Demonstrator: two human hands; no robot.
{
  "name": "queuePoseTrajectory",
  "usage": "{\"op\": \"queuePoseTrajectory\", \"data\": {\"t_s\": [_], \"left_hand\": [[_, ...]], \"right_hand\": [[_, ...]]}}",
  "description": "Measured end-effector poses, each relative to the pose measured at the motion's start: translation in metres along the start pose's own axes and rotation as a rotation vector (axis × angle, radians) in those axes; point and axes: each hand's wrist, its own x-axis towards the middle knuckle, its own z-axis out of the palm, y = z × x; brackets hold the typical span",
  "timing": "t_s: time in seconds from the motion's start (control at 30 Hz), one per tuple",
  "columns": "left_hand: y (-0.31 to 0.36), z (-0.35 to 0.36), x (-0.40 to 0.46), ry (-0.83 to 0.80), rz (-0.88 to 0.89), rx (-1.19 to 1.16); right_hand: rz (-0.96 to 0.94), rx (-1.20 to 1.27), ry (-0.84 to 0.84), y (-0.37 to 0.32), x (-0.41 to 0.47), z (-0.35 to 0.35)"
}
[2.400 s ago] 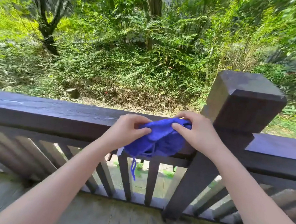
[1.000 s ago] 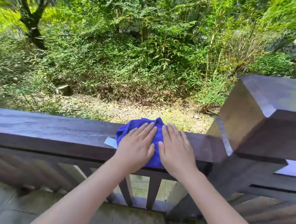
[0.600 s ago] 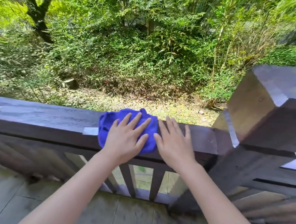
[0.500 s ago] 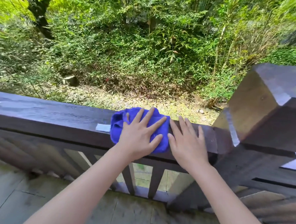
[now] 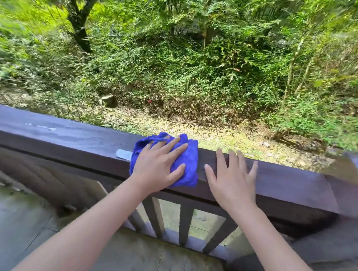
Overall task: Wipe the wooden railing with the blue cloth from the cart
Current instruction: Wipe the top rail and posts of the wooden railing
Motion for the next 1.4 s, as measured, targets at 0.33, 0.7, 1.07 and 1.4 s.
{"op": "queuePoseTrajectory", "data": {"t_s": [0.33, 0.7, 1.07, 1.4], "left_hand": [[-0.228, -0.029, -0.041, 0.013, -0.042, 0.029], [-0.245, -0.016, -0.043, -0.028, -0.314, -0.049], [-0.352, -0.042, -0.063, 0.035, -0.041, 0.004], [-0.514, -0.063, -0.096, 0.082, -0.181, -0.015]], "right_hand": [[-0.066, 0.027, -0.009, -0.166, 0.032, 0.029], [-0.004, 0.023, 0.008, -0.256, 0.046, 0.039], [-0.169, 0.013, -0.01, -0.346, 0.071, 0.052], [-0.186, -0.01, -0.002, -0.438, 0.088, 0.063]]}}
